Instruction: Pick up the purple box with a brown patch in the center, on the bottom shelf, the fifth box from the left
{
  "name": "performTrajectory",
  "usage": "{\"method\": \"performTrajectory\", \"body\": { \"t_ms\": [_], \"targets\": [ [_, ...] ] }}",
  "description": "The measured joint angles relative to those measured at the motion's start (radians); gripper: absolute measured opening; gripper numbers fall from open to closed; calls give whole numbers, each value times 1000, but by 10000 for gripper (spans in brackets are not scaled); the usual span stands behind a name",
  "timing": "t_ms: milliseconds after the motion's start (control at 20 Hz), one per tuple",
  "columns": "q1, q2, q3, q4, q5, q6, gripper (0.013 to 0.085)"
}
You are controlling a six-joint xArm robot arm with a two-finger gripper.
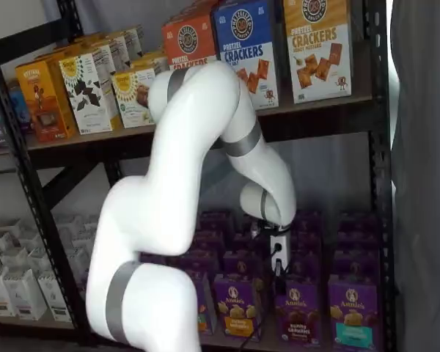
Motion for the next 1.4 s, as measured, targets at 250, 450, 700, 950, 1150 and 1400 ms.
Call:
{"method": "performTrajectory", "body": {
  "t_ms": [250,450,700,950,1150,1400],
  "targets": [
    [-1,95,-141,-53,95,51,850],
    [0,154,-215,-64,101,63,850],
    [0,212,-284,-105,106,99,850],
    [-1,264,-334,-154,96,141,850],
    [1,312,-371,-175,77,161,850],
    [4,348,-398,-177,64,166,850]
  ]
}}
